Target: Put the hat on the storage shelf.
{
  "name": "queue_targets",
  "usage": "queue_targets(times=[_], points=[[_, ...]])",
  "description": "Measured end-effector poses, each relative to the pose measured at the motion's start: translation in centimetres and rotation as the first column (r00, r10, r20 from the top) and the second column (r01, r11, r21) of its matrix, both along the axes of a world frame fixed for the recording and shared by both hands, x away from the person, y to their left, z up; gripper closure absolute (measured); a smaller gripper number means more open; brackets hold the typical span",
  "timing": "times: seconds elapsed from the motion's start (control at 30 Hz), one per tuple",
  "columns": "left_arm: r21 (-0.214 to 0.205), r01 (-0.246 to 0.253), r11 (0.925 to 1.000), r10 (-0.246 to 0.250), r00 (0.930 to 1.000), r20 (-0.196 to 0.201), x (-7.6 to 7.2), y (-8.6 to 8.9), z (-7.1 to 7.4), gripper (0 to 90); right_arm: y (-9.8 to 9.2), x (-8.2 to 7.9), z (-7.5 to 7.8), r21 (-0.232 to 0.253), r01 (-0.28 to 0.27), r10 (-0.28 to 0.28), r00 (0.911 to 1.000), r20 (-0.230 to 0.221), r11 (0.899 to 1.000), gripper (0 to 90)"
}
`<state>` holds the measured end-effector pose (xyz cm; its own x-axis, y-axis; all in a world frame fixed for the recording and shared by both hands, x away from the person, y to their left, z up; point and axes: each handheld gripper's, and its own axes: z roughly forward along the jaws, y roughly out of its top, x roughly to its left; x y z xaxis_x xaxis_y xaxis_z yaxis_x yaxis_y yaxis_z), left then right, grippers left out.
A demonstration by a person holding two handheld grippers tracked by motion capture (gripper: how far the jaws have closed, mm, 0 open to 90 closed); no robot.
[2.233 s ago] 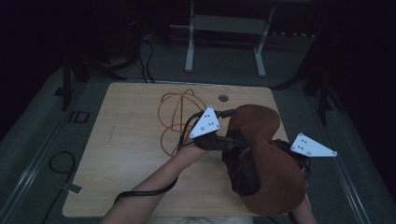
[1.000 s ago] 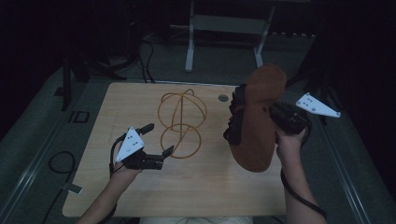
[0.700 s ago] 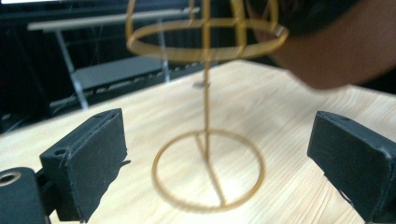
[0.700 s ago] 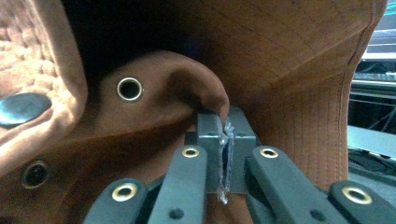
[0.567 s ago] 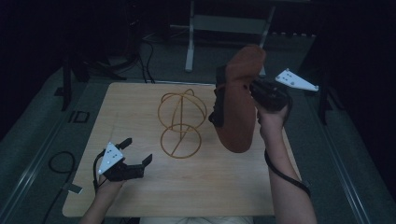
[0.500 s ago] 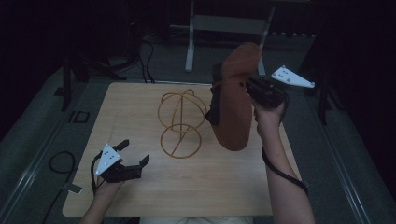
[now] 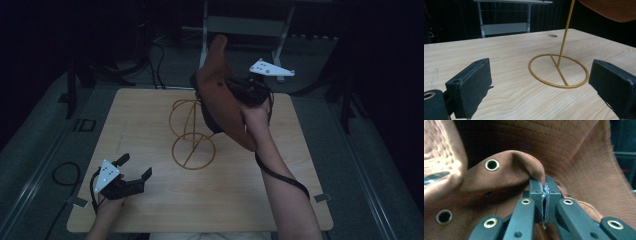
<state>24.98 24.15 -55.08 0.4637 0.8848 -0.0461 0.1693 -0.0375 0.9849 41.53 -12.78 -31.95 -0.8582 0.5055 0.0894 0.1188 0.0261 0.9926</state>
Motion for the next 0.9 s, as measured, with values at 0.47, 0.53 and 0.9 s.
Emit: queue_targets(times=[0.47,0.53,0.9], points=[[-0.025,0.002,0.9997,-0.002,1.0000,-0.003,-0.1,0.0,-0.4,5.3,5.5,1.1,-3.2,-0.178,-0.055,0.041,0.9956,-0.085,0.982,80.7],[-0.029,0.001,0.9996,-0.001,1.0000,-0.001,-0.1,0.1,-0.4,5.3,6.0,1.3,-3.5,-0.211,-0.051,0.031,0.9947,-0.099,0.976,74.3],[-0.029,0.008,0.9996,-0.008,0.9999,-0.010,0.0,0.1,-0.7,5.3,6.7,1.7,-3.7,-0.260,-0.025,-0.006,0.9929,-0.119,0.965,38.7]])
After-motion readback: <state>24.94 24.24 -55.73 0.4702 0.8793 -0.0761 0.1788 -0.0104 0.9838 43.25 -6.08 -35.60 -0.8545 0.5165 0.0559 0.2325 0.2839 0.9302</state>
